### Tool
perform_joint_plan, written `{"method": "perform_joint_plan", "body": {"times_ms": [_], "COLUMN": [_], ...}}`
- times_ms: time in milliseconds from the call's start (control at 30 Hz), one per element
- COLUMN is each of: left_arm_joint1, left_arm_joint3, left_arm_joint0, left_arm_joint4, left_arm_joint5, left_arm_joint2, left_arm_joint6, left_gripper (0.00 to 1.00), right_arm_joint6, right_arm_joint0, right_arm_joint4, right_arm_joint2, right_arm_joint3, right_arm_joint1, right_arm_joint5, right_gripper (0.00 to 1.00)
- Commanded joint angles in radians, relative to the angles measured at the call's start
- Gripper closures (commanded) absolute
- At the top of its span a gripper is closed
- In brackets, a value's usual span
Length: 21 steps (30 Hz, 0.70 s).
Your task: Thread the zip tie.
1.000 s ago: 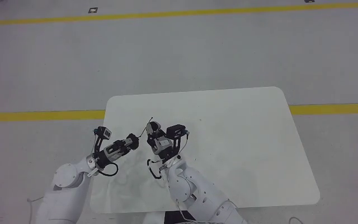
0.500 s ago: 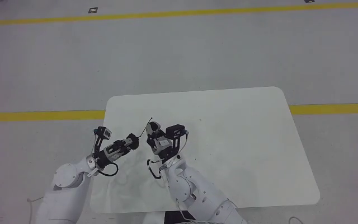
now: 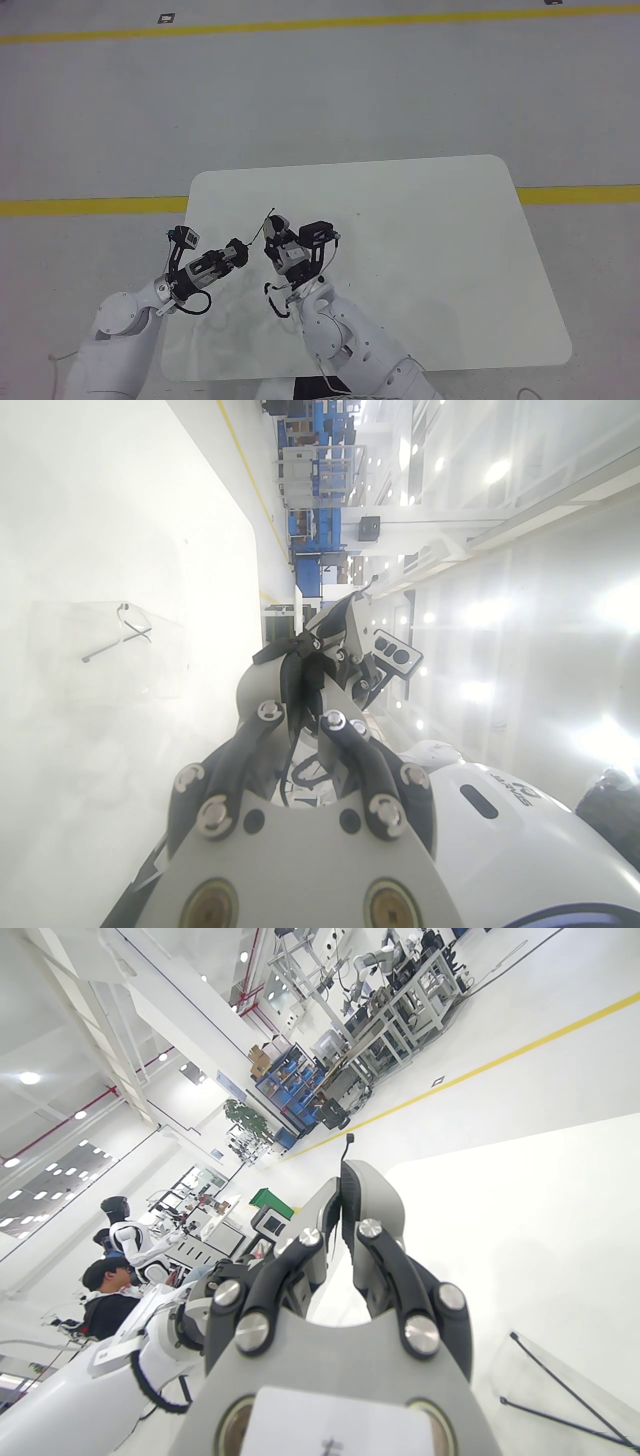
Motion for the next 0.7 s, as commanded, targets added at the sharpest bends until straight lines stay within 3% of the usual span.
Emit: {"method": "perform_joint_plan", "body": {"times_ms": [0,667], "left_arm_joint1": [0.0,0.0], "left_arm_joint3": [0.0,0.0], "left_arm_joint0": [0.0,0.0], "left_arm_joint4": [0.0,0.0], "left_arm_joint5": [0.0,0.0], "left_arm_joint2": [0.0,0.0], "left_arm_joint6": [0.0,0.0], "left_gripper": [1.0,1.0], "right_arm_joint6": [0.002,0.023], "right_arm_joint0": [-0.006,-0.013], "right_arm_joint4": [-0.003,-0.003], "right_arm_joint2": [0.004,0.004], "right_arm_joint3": [-0.01,-0.018], "right_arm_joint1": [0.002,0.006], "right_arm_joint5": [-0.002,-0.027], "right_gripper": [1.0,1.0]}}
